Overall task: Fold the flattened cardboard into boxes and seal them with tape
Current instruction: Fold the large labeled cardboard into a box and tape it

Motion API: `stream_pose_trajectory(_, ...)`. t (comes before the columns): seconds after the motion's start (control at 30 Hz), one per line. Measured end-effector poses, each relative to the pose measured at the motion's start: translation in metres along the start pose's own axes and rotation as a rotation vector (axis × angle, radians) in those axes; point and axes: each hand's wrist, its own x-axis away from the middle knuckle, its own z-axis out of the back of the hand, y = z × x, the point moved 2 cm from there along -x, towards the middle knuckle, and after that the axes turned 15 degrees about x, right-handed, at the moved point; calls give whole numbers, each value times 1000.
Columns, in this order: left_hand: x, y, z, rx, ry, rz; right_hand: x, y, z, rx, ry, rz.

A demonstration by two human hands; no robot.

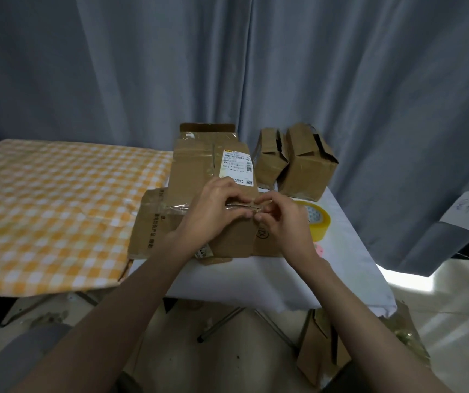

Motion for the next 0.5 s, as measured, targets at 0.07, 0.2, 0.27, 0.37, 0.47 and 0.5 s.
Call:
stream_pose_trajectory(0.07, 0, 1, -2, -13, 1, -16, -2, 5, 0, 71, -11, 120)
stream_pose_trajectory(0.2, 3, 0, 0, -62, -44, -97, -2, 7, -1, 185, 38, 272)
stream_pose_trajectory(0.27, 7, -3, 6, -87, -47, -133, -2, 8, -4, 203, 62, 275)
stream_pose_trajectory(0.37, 21, -4, 29, -85, 35, -140, -2, 10, -6, 171, 79, 259)
stream_pose_trajectory(0.47, 39, -12, 62, -107, 175, -114, -1, 11, -6, 121, 88, 242)
stream_pose_trajectory(0.5, 46, -15, 71, -122, 224, -95, 0, 11, -6, 109, 96, 242)
